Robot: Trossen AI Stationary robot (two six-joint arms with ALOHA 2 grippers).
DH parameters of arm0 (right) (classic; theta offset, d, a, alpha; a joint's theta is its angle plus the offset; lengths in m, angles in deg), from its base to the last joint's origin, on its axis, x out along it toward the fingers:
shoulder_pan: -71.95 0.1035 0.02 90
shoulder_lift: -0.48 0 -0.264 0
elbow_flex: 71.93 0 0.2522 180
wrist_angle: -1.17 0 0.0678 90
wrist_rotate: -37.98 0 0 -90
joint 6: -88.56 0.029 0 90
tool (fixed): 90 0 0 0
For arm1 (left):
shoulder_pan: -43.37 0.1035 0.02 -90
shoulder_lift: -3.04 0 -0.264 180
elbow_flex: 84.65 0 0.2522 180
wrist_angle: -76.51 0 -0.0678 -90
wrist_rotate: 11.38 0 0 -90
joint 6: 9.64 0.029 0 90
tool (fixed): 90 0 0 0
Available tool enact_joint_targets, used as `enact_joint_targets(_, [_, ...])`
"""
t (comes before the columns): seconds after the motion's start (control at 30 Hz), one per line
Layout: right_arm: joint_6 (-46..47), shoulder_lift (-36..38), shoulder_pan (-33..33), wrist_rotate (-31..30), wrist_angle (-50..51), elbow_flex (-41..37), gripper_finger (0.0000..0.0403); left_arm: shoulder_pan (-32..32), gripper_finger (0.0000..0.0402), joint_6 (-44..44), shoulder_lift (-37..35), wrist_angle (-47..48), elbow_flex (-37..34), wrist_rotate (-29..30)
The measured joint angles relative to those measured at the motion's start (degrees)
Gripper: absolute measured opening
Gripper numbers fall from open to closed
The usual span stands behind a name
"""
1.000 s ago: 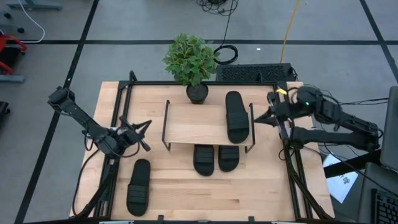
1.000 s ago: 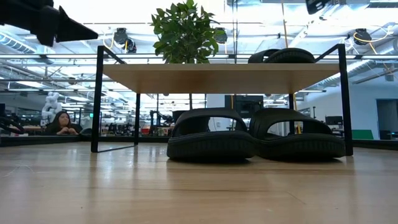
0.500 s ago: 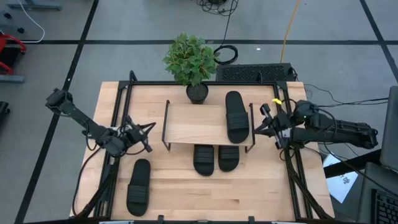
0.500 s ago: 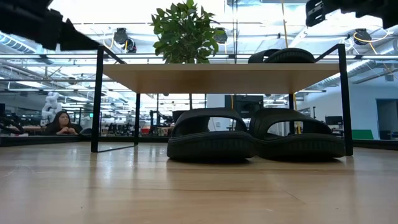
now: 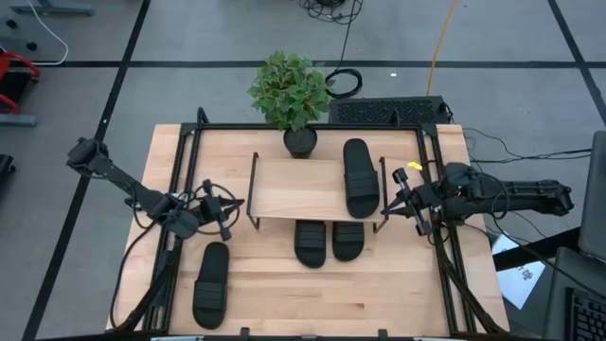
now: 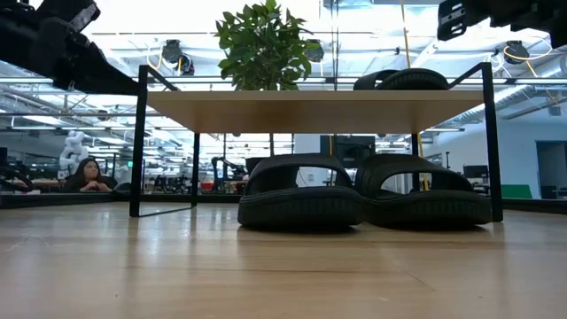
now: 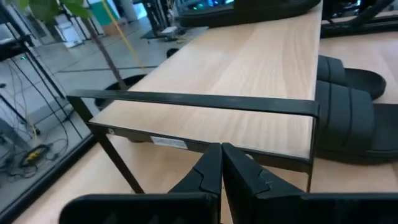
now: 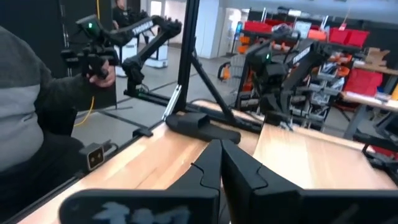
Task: Pick and place slides into the shelf
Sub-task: Adjust the shelf
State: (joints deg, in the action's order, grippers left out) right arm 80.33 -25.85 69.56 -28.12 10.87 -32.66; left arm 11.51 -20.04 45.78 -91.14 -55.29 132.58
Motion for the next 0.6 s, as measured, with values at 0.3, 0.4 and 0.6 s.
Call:
enact_joint_targets(0.3, [2.1,0.0,0.4,0.1,-2.0,-0.2,0.0000,2.5,0.0019,-1.4,2.7,-0.1,0.0,-2.5])
enact_joint_targets(0.4, [2.0,0.0,1.5,0.1,-3.2,-1.3,0.0000,3.1,0.0019,-2.0,4.5,-0.3,0.0,-2.6])
enact_joint_targets(0.6, [1.5,0.0,2.7,0.1,-7.3,-2.9,0.0000,3.5,0.0019,-0.9,7.5,-4.0,0.0,-5.0])
